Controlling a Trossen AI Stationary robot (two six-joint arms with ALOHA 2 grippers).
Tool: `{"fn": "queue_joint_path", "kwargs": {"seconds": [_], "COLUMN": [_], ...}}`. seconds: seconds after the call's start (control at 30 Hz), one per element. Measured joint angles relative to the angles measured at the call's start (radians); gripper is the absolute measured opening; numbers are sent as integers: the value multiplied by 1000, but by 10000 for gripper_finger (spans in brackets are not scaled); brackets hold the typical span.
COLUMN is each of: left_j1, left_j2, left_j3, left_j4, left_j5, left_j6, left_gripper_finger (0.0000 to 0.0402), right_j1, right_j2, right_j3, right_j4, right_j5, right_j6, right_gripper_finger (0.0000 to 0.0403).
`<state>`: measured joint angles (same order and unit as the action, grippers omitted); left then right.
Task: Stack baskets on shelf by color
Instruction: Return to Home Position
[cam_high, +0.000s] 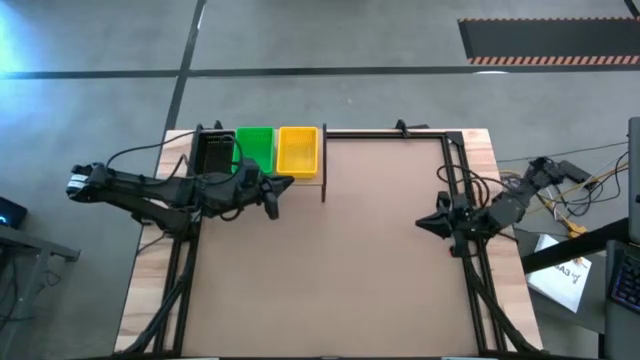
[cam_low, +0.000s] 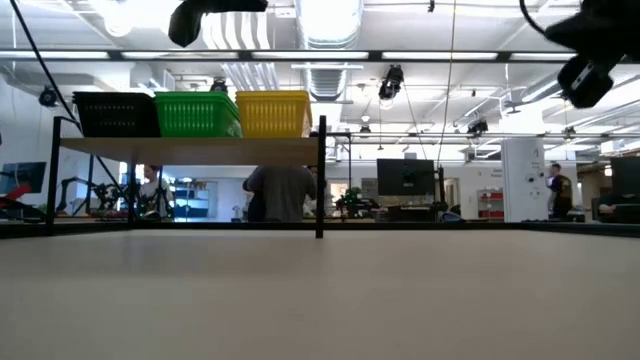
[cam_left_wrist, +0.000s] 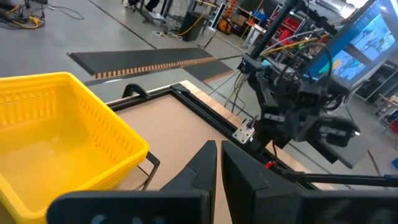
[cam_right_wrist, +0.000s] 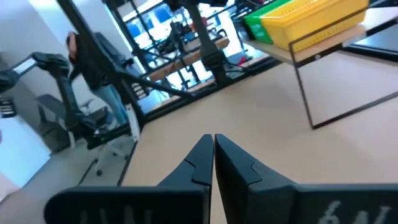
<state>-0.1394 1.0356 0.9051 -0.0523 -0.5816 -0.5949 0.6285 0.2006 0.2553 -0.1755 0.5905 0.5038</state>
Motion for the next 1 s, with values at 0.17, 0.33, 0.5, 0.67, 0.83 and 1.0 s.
{"fn": "queue_joint_path", "kwargs": {"seconds": [0.17, 0.33, 0.5, 0.67, 0.83, 1.0], "left_j1": [0, 0, 0, -5, -26, -55], "left_j2": [-2, -2, -4, -18, -51, -78], "left_j3": [0, 0, 0, 0, -27, -51], "left_j4": [0, 0, 1, 11, 8, 13], "left_j5": [0, 1, 1, 2, 2, 2], "left_j6": [0, 0, -1, 0, 3, 2], "left_gripper_finger": [6, 6, 6, 6, 6, 6], "right_j1": [-136, -246, -304, -309, -312, -352], "right_j2": [-21, -69, -141, -178, -185, -178], "right_j3": [-63, -110, -168, -183, -190, -193], "right_j4": [13, 33, 33, 50, 72, 78], "right_j5": [-101, -192, -228, -223, -197, -194], "right_j6": [-40, -102, -124, -182, -216, -250], "right_gripper_finger": [8, 8, 8, 8, 8, 8]}}
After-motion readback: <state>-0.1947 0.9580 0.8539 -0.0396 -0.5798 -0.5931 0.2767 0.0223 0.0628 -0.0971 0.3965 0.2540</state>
